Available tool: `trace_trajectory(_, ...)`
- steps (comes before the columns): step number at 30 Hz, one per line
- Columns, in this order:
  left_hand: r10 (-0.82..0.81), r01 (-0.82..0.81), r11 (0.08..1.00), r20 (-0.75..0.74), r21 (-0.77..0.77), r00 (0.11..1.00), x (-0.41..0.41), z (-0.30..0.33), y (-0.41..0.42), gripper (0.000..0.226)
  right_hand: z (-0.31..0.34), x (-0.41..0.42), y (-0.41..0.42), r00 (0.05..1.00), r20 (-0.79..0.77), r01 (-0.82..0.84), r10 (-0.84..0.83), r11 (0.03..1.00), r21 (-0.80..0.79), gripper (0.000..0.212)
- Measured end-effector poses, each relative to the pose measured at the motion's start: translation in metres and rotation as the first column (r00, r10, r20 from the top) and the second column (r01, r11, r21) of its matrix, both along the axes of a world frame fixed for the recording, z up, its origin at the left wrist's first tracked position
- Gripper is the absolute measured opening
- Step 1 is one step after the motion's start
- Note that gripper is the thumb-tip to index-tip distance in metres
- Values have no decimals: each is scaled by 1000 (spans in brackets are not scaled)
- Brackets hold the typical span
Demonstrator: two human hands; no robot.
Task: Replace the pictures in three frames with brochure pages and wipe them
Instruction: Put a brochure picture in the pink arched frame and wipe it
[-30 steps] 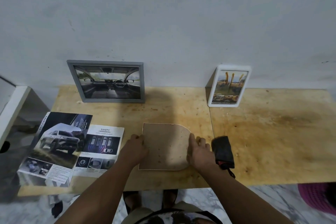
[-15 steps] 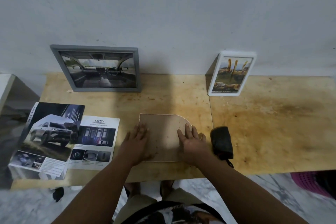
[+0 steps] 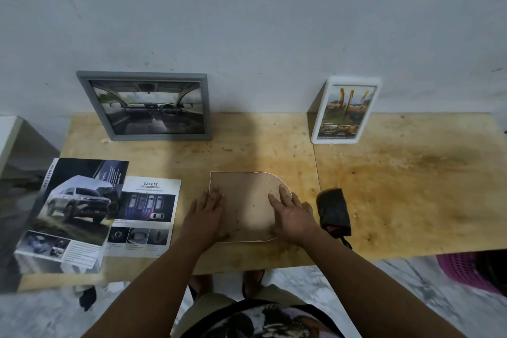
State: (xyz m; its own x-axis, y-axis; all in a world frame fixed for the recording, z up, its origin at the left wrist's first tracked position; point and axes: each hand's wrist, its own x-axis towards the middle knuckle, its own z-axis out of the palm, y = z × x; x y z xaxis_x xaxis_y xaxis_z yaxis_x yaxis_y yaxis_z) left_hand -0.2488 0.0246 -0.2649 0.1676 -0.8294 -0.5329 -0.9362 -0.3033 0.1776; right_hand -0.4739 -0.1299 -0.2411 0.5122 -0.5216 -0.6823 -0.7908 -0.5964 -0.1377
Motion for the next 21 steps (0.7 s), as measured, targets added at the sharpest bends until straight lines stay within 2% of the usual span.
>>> trace_trajectory(6,-57,56,998,-26,-31,998,10,-1,20,84,0,-13,2,998,51,36,-32,997,-70,91)
trace_trajectory(16,151,-151,988,-11,3,988,7,2,29,88,-5,-11,1,997,48,66,-63,996,-61,87)
trace_trajectory(21,147,-146,989,50,-27,988,6,5,27,89,-1,-8,0,995,76,64,-58,994,-88,88)
